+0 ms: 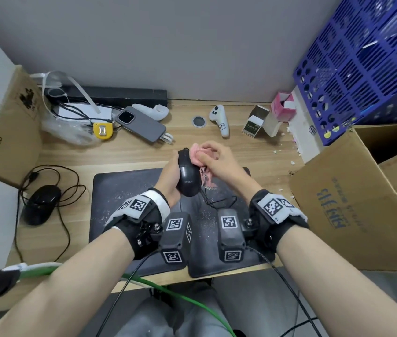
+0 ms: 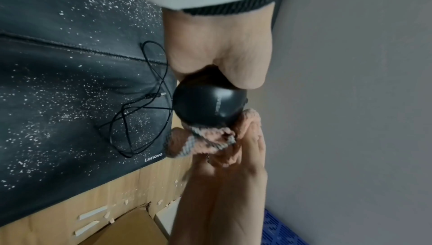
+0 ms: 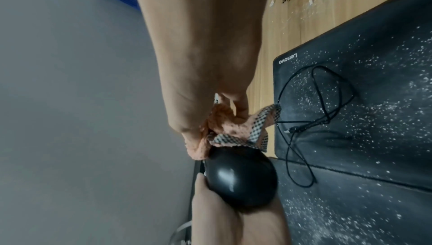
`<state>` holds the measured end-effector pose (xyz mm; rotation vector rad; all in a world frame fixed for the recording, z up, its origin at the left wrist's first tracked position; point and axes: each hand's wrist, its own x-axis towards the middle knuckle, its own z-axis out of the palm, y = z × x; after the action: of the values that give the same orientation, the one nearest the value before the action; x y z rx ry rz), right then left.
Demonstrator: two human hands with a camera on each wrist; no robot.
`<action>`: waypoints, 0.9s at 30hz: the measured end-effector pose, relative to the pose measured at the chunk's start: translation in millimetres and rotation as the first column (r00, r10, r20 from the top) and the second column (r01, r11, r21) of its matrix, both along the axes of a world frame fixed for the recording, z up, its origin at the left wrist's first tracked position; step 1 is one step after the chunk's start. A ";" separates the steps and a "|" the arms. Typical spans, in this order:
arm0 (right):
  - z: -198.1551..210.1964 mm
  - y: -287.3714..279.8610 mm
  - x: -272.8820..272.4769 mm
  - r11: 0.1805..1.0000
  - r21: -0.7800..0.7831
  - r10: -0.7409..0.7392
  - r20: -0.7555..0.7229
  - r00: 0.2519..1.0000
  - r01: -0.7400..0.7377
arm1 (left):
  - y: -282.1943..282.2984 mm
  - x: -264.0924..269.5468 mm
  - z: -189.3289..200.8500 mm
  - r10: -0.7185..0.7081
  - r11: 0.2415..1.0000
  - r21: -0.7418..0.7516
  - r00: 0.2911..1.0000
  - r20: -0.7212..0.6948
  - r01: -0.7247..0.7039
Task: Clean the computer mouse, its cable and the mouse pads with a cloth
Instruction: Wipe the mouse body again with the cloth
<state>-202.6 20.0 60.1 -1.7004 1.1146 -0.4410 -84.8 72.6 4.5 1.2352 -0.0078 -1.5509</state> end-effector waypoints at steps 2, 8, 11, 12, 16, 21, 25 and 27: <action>-0.4 9.1 2.2 0.999 0.018 0.049 0.005 0.999 -0.049 | -0.5 3.4 2.2 0.057 0.998 0.027 0.998 -0.003 -0.056; -15.0 28.1 -8.6 0.992 0.004 0.130 0.016 0.991 -0.130 | -11.2 9.5 -0.9 0.219 0.973 0.082 0.973 -0.070 -0.214; -13.1 26.6 -14.2 0.997 -0.013 0.082 -0.017 0.997 -0.082 | -12.8 5.7 0.0 0.206 0.977 0.071 0.972 -0.113 -0.199; -9.9 25.1 -16.0 0.997 -0.012 0.073 -0.021 0.997 -0.073 | -11.1 3.7 0.5 0.176 0.984 0.045 0.974 -0.145 -0.171; -0.7 13.0 -20.0 1.000 -0.003 0.002 0.026 1.000 -0.002 | 0.0 0.1 3.5 0.002 0.998 -0.066 0.984 -0.181 -0.014; -1.6 -3.8 -7.7 0.989 0.014 -0.149 0.052 0.987 0.149 | 11.4 1.3 10.1 -0.200 0.972 -0.126 0.980 -0.020 0.196; -6.2 -1.6 7.0 0.988 0.069 -0.139 0.061 0.988 0.135 | 14.1 4.6 16.0 -0.121 0.986 -0.120 0.990 -0.072 0.112; -6.3 5.7 8.9 0.994 0.073 -0.085 0.072 0.994 0.080 | 11.0 5.6 22.8 -0.045 0.995 -0.100 0.988 -0.147 0.030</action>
<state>-193.7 25.6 53.8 -1.5686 1.1355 -0.5079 -79.2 83.6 27.3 1.0461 -0.0099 -1.6530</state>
